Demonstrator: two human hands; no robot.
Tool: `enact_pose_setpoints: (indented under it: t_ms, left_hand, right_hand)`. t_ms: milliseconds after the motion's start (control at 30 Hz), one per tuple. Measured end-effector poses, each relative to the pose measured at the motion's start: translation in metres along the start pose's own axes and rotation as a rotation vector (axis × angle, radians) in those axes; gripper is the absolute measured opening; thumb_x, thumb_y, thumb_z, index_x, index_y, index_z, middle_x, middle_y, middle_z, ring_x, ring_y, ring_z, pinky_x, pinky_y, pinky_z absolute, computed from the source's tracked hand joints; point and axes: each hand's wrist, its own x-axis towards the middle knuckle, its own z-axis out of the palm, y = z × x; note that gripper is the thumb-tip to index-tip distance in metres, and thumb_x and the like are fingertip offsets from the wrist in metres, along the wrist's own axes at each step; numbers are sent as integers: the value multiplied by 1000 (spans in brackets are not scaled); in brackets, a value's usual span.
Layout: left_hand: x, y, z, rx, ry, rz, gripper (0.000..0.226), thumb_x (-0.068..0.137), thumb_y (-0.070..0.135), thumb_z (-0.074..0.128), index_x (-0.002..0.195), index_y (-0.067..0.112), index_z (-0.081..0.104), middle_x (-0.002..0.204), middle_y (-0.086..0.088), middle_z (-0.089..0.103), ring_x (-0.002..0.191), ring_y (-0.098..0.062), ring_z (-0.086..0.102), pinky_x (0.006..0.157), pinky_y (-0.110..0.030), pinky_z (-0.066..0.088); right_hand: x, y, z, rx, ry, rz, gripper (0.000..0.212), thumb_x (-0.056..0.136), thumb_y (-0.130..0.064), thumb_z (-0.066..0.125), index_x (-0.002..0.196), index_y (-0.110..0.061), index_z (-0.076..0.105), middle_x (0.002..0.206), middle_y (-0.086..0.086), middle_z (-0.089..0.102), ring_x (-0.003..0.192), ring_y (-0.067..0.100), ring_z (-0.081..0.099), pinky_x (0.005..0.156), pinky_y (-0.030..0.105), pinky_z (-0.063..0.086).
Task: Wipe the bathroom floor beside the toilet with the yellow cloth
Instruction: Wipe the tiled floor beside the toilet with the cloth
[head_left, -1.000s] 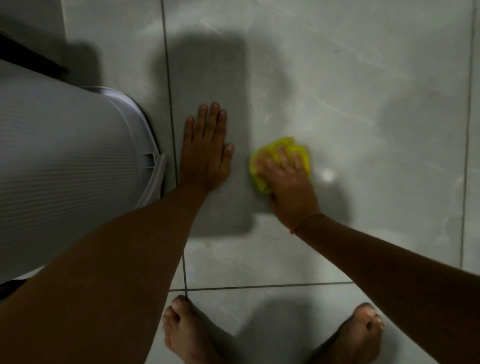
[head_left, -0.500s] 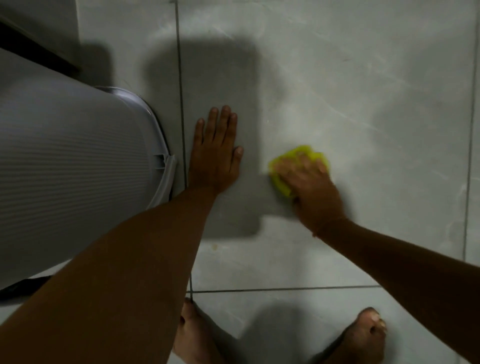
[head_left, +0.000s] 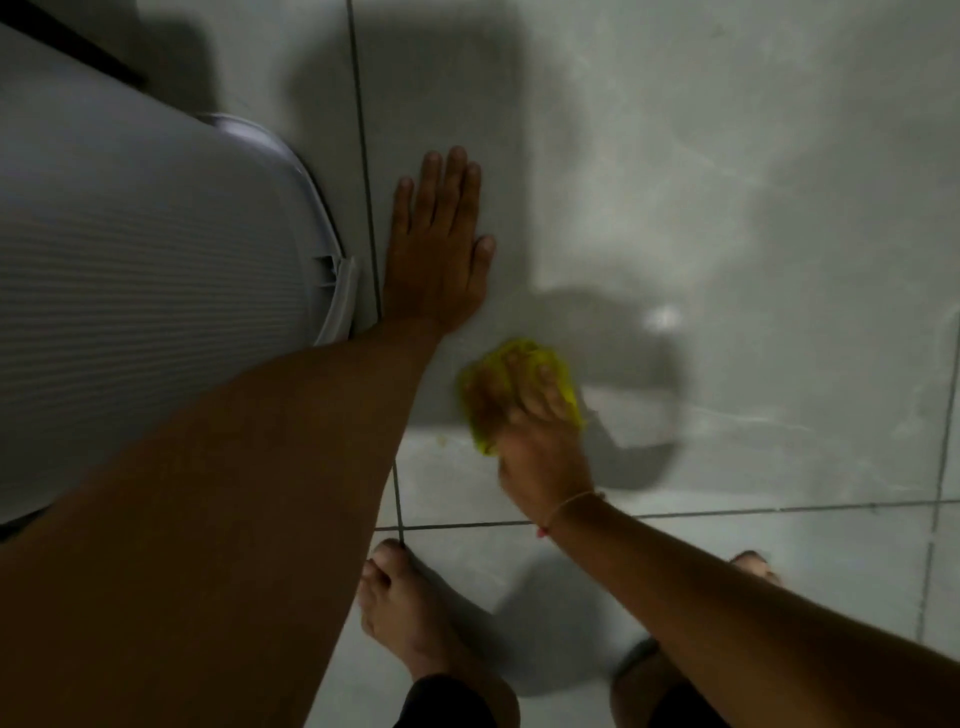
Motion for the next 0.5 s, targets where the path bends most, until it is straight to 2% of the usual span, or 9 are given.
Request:
enact_pose_setpoints:
  t_ms: [67, 133, 200, 267, 367, 433, 500]
  left_hand:
    - [0, -1, -1, -2, -11, -6, 72, 95, 41, 34, 158, 11, 16, 167, -10, 16, 155, -31, 11, 125, -54, 12]
    - [0, 0, -3, 0, -6, -11, 72, 95, 41, 34, 158, 11, 16, 167, -11, 16, 155, -32, 11, 125, -54, 11]
    - [0, 1, -4, -8, -16, -12, 72, 95, 41, 34, 158, 11, 16, 167, -11, 16, 155, -32, 11, 126, -53, 10]
    - [-1, 0, -4, -3, -6, -17, 72, 95, 41, 34, 158, 11, 17, 167, -11, 16, 155, -32, 12, 125, -53, 11]
    - [0, 0, -3, 3, -12, -8, 71, 95, 41, 34, 158, 11, 18, 167, -12, 17, 155, -32, 13, 125, -54, 12]
    - [0, 0, -1, 6, -5, -10, 71, 95, 40, 33, 158, 11, 17, 167, -13, 17, 155, -32, 12, 125, -54, 12]
    - [1, -1, 0, -5, -1, -4, 70, 96, 40, 33, 158, 11, 16, 167, -12, 16, 155, -33, 12, 125, -55, 12]
  right_hand:
    - [-16, -19, 12, -31, -40, -171, 74, 69, -10, 36, 141, -25, 45, 145, 0, 52, 138, 33, 41, 120, 55, 18]
    - [-37, -8, 17, -63, -87, -346, 64, 78, -11, 38, 139, -27, 47, 144, -5, 53, 137, 28, 43, 118, 53, 25]
    - [-52, 17, 19, -81, -33, -435, 56, 82, -11, 41, 134, -29, 54, 141, -7, 56, 136, 25, 45, 114, 52, 34]
    - [-51, 31, 17, -94, 9, -309, 60, 79, -8, 44, 135, -30, 52, 139, -8, 58, 138, 25, 42, 114, 52, 34]
    - [-29, -1, 20, -18, 62, -2, 71, 71, -7, 46, 139, -25, 46, 142, -2, 55, 142, 33, 33, 118, 56, 21]
    - [-26, -33, 24, 43, 69, -50, 72, 69, -7, 49, 139, -24, 48, 143, -2, 54, 140, 33, 37, 120, 56, 18]
    - [-42, -29, 33, 11, 60, -273, 57, 80, -9, 46, 133, -28, 55, 140, -6, 57, 137, 27, 44, 118, 52, 27]
